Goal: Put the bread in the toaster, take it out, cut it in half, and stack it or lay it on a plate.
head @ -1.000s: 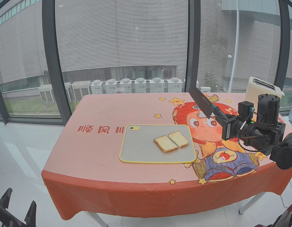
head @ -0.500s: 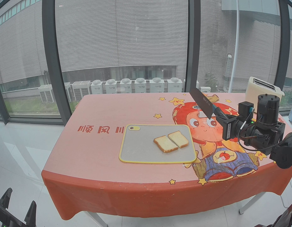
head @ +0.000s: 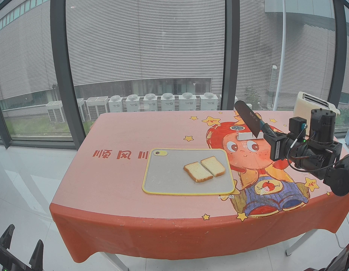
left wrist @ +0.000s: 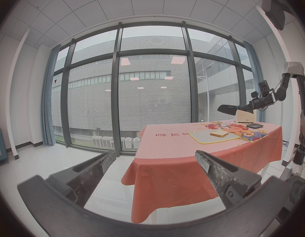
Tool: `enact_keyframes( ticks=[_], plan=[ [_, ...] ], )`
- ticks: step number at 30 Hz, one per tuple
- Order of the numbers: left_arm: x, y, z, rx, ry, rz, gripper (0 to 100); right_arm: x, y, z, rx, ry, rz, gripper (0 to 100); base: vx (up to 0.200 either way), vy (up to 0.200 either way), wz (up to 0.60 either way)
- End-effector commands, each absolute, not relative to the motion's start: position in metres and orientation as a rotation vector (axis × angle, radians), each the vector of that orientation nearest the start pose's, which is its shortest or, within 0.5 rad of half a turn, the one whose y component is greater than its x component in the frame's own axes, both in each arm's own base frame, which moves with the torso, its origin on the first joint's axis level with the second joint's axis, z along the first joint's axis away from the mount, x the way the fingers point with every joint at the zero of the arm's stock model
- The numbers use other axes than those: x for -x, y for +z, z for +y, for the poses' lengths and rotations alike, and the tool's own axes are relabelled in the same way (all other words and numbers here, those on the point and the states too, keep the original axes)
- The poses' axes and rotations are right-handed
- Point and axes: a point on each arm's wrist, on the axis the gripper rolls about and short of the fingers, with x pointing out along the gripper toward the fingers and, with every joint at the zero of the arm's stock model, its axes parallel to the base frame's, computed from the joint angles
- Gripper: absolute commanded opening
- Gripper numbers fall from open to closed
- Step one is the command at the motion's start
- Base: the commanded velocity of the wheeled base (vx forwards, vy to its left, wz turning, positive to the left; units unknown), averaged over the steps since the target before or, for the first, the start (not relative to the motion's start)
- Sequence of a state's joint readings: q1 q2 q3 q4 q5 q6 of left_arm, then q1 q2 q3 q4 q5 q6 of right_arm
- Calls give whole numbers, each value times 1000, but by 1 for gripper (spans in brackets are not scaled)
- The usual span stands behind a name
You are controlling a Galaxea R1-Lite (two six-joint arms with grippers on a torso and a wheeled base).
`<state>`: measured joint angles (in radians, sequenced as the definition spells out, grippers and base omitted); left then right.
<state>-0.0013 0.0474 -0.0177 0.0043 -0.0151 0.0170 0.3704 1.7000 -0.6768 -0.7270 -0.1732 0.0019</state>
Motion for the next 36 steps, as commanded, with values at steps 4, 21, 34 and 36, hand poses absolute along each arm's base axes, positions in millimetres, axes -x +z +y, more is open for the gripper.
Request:
enact_keyframes(
  ticks=[4, 21, 34, 36],
  plan=[
    [19, 76, 0, -16, -17, 54, 100, -274, 157, 102, 77, 194, 289, 0, 0, 0, 0],
    [19, 76, 0, -16, -17, 54, 100, -287, 160, 83, 61, 128, 277, 0, 0, 0, 0],
    [19, 76, 0, -16, -17, 54, 100, -303, 165, 63, 44, 57, 258, 0, 0, 0, 0],
    [19, 76, 0, -16, -17, 54, 100, -304, 164, 63, 44, 57, 259, 0, 0, 0, 0]
  ],
)
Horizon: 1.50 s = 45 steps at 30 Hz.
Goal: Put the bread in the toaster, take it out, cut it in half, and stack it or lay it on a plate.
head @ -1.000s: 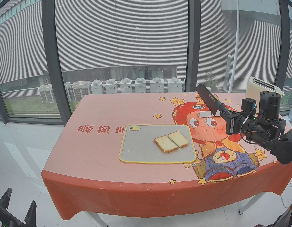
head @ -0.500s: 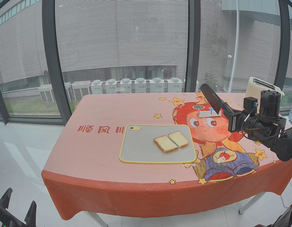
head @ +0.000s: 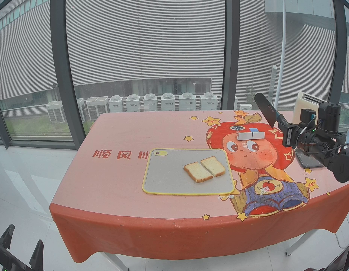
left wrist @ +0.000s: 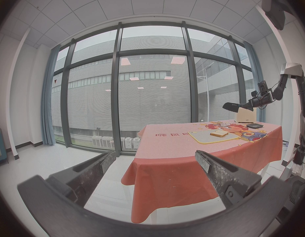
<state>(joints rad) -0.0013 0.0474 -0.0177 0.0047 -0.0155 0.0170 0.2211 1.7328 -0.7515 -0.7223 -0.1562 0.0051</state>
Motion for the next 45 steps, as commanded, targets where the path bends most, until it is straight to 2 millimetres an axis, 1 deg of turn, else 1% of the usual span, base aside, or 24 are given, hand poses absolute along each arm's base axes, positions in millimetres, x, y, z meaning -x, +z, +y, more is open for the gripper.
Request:
enact_keyframes(
  ticks=[1, 6, 10, 17, 26, 45],
  plan=[
    [19, 76, 0, -16, -17, 54, 100, -304, 165, 63, 42, 57, 258, 0, 0, 0, 0],
    [19, 76, 0, -16, -17, 54, 100, -304, 165, 63, 32, 53, 258, 0, 0, 0, 0],
    [19, 76, 0, -16, -17, 54, 100, -300, 156, 64, 35, 52, 287, 0, 0, 0, 0],
    [19, 76, 0, -16, -17, 54, 100, -299, 159, 68, 29, 68, 273, 0, 0, 0, 0],
    [19, 76, 0, -16, -17, 54, 100, -302, 162, 59, 23, 42, 268, 0, 0, 0, 0],
    [19, 76, 0, -16, -17, 54, 100, -305, 156, 60, 26, 43, 286, 0, 0, 0, 0]
  ],
)
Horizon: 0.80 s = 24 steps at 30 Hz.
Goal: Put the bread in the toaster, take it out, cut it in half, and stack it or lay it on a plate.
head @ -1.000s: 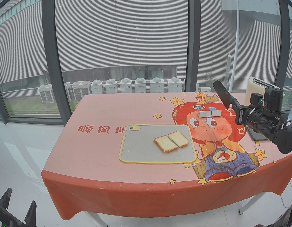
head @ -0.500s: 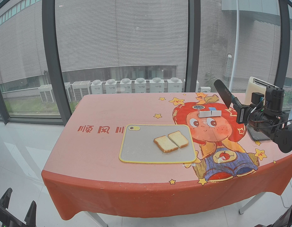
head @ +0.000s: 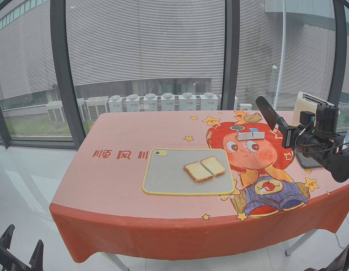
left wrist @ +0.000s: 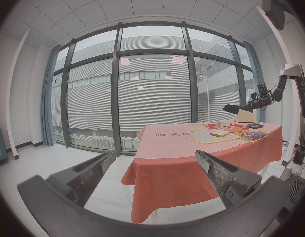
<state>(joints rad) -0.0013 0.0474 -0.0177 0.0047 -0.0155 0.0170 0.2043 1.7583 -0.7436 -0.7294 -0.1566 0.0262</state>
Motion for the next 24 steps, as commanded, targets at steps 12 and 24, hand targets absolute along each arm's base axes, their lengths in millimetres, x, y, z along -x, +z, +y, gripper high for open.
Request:
enact_keyframes(
  ticks=[12, 24],
  plan=[
    [19, 76, 0, -16, -17, 54, 100, -310, 146, 60, 32, 41, 318, 0, 0, 0, 0],
    [19, 76, 0, -16, -17, 54, 100, -316, 134, 61, 38, 36, 349, 0, 0, 0, 0]
  ],
)
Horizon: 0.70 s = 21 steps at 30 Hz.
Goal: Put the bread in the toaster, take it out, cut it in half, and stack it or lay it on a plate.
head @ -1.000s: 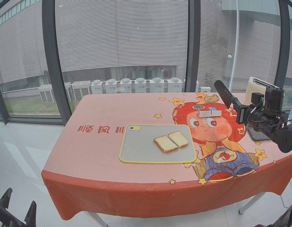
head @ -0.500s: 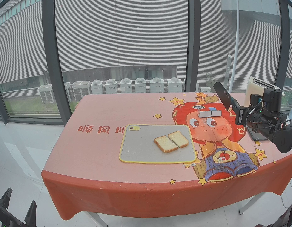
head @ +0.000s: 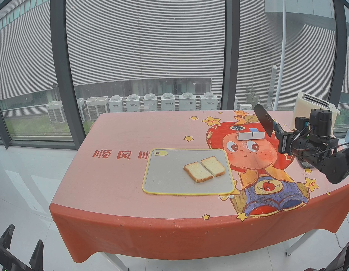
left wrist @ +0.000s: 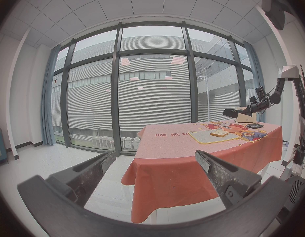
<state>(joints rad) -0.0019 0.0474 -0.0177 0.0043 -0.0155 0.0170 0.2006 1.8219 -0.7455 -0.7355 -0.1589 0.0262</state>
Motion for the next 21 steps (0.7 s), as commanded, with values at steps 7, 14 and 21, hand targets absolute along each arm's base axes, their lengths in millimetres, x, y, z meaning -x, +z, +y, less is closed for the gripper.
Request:
enact_keyframes(
  ticks=[7, 14, 21],
  plan=[
    [19, 76, 0, -16, -17, 54, 100, -319, 127, 61, 44, 33, 372, 0, 0, 0, 0],
    [19, 76, 0, -16, -17, 54, 100, -322, 120, 62, 50, 30, 393, 0, 0, 0, 0],
    [19, 76, 0, -16, -17, 54, 100, -325, 113, 63, 54, 29, 410, 0, 0, 0, 0]
  ],
)
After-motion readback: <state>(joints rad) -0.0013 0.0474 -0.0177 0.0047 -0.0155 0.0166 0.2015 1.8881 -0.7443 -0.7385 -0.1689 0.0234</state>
